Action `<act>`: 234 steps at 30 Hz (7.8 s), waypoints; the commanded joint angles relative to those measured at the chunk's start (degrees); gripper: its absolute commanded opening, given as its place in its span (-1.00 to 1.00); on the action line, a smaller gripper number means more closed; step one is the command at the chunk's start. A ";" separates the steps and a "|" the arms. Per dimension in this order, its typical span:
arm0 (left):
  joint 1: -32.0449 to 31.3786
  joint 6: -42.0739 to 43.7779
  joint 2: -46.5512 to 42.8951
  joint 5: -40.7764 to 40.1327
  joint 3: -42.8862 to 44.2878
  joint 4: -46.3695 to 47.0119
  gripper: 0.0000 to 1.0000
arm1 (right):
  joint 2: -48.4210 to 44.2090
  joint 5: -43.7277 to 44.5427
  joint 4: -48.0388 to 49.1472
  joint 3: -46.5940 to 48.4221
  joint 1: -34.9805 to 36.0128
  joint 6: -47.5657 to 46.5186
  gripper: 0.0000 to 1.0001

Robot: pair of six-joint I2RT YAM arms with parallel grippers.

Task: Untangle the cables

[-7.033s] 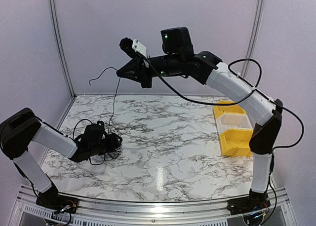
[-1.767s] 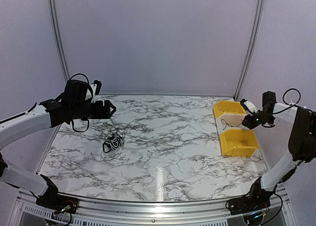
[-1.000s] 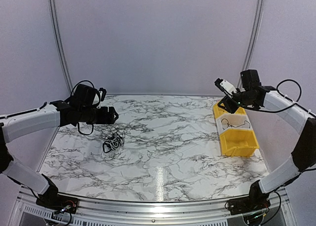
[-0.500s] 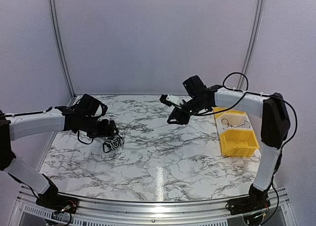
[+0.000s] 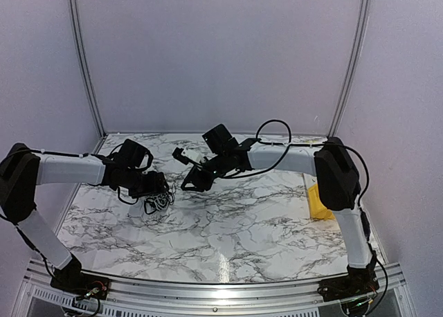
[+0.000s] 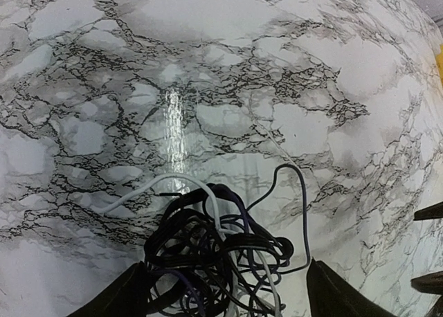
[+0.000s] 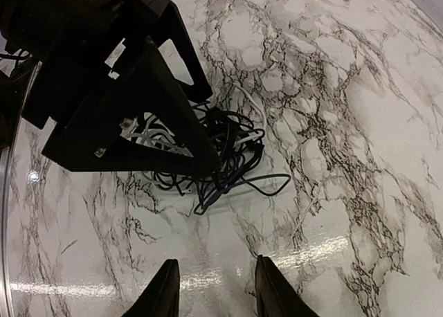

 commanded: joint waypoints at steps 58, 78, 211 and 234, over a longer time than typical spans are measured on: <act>2.60 -3.34 1.61 6.15 -5.51 10.18 0.36 | 2.18 9.75 3.10 4.95 3.35 15.61 -0.55; 2.69 -3.33 1.99 6.69 -5.42 10.16 0.33 | 12.13 6.14 1.94 12.00 3.58 18.47 -0.36; 0.93 1.99 -4.01 -2.11 -0.88 -4.34 0.49 | -32.08 -2.09 15.99 -10.10 -64.31 3.22 -1.00; 0.93 5.88 -3.82 -0.78 3.17 -6.90 0.50 | -25.71 2.58 9.77 -21.12 -64.31 -3.39 -1.00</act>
